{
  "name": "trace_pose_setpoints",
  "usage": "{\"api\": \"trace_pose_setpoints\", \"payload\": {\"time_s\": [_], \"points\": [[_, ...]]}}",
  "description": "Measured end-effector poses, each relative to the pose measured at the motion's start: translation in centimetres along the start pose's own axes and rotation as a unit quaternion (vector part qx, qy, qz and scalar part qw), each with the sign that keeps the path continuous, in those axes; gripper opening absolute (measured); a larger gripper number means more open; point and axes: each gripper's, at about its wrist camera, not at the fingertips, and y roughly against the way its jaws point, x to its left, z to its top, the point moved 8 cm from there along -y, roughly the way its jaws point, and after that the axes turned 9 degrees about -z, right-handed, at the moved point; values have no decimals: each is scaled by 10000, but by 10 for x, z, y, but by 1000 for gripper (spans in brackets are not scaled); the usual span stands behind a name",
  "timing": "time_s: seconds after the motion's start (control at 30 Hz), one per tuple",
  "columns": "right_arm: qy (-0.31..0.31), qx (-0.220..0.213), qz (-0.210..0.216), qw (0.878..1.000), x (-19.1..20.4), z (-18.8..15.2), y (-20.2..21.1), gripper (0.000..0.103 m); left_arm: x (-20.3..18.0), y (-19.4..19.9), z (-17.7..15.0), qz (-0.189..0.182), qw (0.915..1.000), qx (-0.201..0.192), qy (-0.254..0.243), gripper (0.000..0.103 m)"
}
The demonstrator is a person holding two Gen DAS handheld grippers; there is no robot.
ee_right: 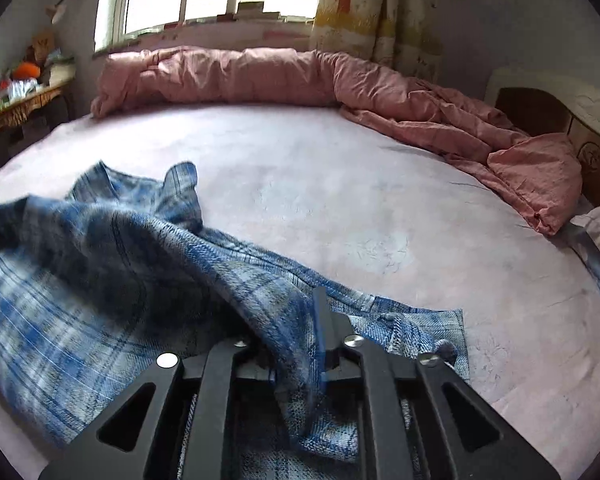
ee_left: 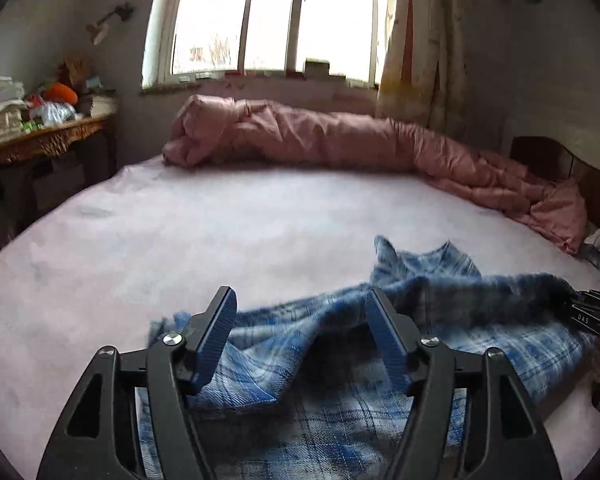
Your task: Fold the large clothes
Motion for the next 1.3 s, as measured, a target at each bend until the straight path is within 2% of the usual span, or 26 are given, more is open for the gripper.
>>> {"api": "trace_pose_setpoints", "payload": {"time_s": [0.03,0.1,0.13,0.23,0.33,0.37,0.4,0.47,0.5,0.53,0.6,0.63,0.67,0.73,0.8,0.83,0.9,0.97,1.0,1.07,1.13,1.17,1.23,1.3], "points": [[-141,-87,-13,9999,-5,1,5,38,-3,10,4,22,9998,-209,-41,77],[-466,-335,-87,9983,-17,4,17,90,-6,21,6,-68,9991,-420,7,90],[-684,-530,-117,9962,-25,7,26,94,-6,22,6,-109,9992,-386,55,91],[-1209,-889,-113,9886,-47,12,50,94,-2,17,-1,-110,9997,-193,142,91],[-1765,-1014,-260,9787,-73,7,62,95,4,7,-17,26,9993,354,71,90],[-1811,-944,-78,9789,-76,6,63,95,8,1,-22,49,9986,495,164,85],[-1735,-836,265,9809,-74,9,62,95,12,-3,-29,37,9973,651,324,78],[-1270,-382,1561,9788,-51,12,58,93,21,-13,-40,40,9930,1002,620,73],[-861,38,2162,9725,-35,7,53,82,25,-16,-45,115,9916,1087,695,69],[-729,122,2071,9755,-32,4,49,74,32,-20,-48,269,9905,1156,697,67],[-385,241,1302,9904,-30,-3,32,65,47,-25,-56,646,9881,1267,587,66],[-248,438,1099,9927,-28,-8,22,62,56,-30,-57,831,9875,1242,493,66],[-161,799,841,9931,-28,-18,6,53,67,-37,-62,1068,9838,1374,433,68],[-294,1151,381,9922,-39,-31,-17,50,79,-45,-70,858,9807,1582,761,68],[-313,973,-231,9945,-56,-30,-21,50,80,-34,-61,768,9857,1251,829,67],[-325,877,-367,9949,-61,-27,-18,50,78,-25,-53,830,9887,1003,740,68],[-484,578,-802,9939,-79,-20,-11,50,71,-5,-36,1035,9928,434,418,78],[-703,465,-846,9928,-92,-15,-5,50,64,12,-24,1074,9941,15,172,84],[-782,461,-818,9925,-93,-13,-4,50,59,16,-20,947,9954,-43,124,84],[-934,424,-835,9912,-97,-12,0,50,49,12,-22,618,9980,151,53,84],[-1076,409,-756,9905,-95,-14,4,50,33,-5,-33,291,9975,602,-246,84],[-1087,426,-590,9914,-88,-14,5,50,26,-15,-40,318,9950,841,-437,84],[-879,438,-240,9949,-53,-13,1,50,23,-30,-53,742,9878,1208,-650,84],[-647,317,76,9974,-27,-9,10,53,27,-38,-59,980,9834,1376,-663,84]]}}
